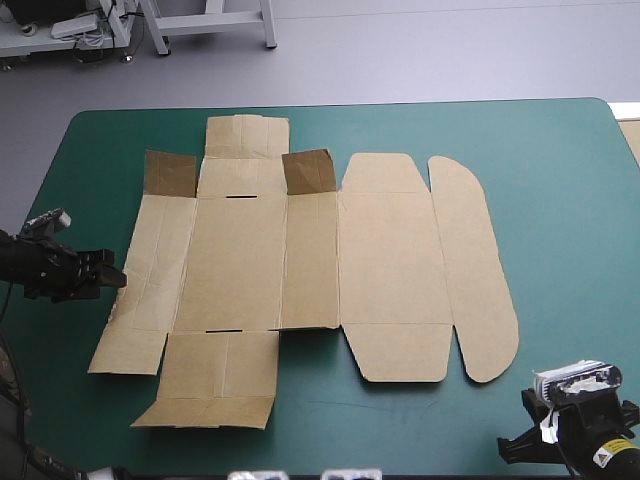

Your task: Fold the box

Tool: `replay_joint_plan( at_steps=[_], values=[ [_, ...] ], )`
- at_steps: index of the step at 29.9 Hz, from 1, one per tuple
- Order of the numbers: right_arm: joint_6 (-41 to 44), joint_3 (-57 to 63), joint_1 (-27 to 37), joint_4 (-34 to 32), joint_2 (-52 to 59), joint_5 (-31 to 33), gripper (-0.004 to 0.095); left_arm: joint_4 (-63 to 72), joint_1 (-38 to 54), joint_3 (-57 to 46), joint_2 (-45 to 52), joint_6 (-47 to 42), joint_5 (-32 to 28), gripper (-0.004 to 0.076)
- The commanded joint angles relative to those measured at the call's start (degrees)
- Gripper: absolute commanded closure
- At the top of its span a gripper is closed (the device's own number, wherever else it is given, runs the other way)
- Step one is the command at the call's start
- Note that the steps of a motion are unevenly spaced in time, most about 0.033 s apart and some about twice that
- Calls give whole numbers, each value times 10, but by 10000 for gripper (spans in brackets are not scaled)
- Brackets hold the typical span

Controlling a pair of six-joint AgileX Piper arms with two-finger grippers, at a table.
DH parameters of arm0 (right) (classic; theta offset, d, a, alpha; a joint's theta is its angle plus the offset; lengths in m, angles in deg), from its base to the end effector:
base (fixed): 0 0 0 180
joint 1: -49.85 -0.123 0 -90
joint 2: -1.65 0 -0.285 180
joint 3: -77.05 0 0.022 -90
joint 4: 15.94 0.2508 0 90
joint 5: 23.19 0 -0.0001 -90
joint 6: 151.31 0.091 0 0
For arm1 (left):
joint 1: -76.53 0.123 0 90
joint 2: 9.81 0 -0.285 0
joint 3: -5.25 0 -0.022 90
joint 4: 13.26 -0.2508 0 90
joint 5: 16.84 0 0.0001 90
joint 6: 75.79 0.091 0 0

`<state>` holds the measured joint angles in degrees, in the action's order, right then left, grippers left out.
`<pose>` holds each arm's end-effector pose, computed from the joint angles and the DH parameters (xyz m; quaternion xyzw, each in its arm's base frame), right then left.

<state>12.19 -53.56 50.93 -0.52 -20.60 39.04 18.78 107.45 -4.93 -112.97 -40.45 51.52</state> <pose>0.0323 0.0208 0.2704 -0.1114 0.9050 0.0728 0.4041 0.2857 0.1188 0.2422 -0.0684 0.9644 -0.2213 0.1274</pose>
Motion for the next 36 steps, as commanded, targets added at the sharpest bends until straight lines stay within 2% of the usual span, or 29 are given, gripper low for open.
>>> replay_joint_plan(
  at_steps=[1, 4, 10, 24, 26, 27, 28, 30, 31, 36],
  values=[
    [0, -15, -3, 6, -5, -32, 908, 31, 0, 12, -11, 1, 32, 305],
    [0, -15, -3, 6, -5, -32, 908, 34, 0, 12, -34, 1, 51, 305],
    [2, -15, -3, 5, -5, -32, 908, 79, -1, 12, -55, 3, 53, 305],
    [21, -15, -3, -8, -5, -35, 908, 106, -113, 12, -88, 3, 46, 307],
    [24, -15, -3, -8, -5, -35, 908, 107, -113, 12, -88, 3, 46, 351],
    [24, -15, -3, -8, -5, -35, 908, 105, -113, 12, -88, 3, 44, 409],
    [24, -15, -3, -8, -5, -35, 908, 101, -113, 12, -88, 1, 40, 475],
    [24, -15, -3, -8, -5, -35, 908, 95, -115, 12, -88, -19, 30, 693],
    [24, -15, -3, -8, -5, -35, 908, 94, -114, 12, -88, -22, 26, 728],
    [24, -15, -3, -8, -5, -35, 908, 88, -137, 38, -81, 0, 45, 733]
  ],
)
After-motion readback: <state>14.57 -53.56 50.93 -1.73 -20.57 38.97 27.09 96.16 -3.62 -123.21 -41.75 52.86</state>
